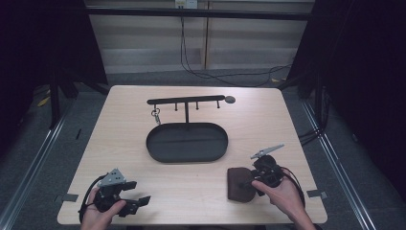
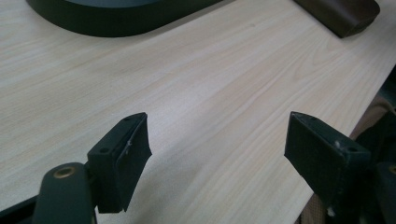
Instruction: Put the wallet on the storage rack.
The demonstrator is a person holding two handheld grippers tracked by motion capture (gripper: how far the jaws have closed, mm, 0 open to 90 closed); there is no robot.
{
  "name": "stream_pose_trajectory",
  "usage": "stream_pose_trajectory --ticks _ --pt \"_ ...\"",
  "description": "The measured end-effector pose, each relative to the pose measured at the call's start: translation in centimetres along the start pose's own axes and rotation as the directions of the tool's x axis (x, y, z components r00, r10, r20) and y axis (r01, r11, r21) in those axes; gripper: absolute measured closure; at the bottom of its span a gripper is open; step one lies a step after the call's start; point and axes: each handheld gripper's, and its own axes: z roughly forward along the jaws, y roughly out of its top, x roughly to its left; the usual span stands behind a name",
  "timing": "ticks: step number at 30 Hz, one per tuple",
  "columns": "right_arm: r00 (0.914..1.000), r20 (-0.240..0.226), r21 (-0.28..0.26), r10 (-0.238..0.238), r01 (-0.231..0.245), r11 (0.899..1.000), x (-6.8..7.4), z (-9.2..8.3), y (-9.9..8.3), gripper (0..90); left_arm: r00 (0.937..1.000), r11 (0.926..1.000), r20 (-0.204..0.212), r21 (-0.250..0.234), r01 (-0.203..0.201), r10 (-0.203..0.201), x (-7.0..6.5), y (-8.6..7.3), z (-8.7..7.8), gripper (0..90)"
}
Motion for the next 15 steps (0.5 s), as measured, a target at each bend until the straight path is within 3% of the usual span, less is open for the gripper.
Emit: stream_pose_trajectory --ticks 3,7,11,15 --pt "0.9999 -0.001 0.052 -0.013 0.013 0.999 0.1 0.6 0.7 22.9 1.0 0.9998 0.0 -0.016 0.008 -0.008 0.1 0.0 -0.1 22.0" --pt "0.9985 0.038 0.134 -0.039 0.034 0.99 -0.1 1.1 1.8 22.3 0.9999 0.9997 0.009 -0.025 0.005 -0.004 0.2 0.1 -0.3 22.0" --pt "0.9991 0.032 0.182 -0.028 0.021 0.983 -0.3 1.5 2.4 16.3 0.9997 0.9997 0.02 -0.022 0.012 -0.011 0.4 0.2 -0.4 22.0" --pt "0.9991 0.035 0.221 -0.023 0.015 0.975 -0.3 1.8 3.1 15.7 0.9997 0.9994 0.017 -0.029 0.016 -0.016 0.5 0.2 -0.5 21.9"
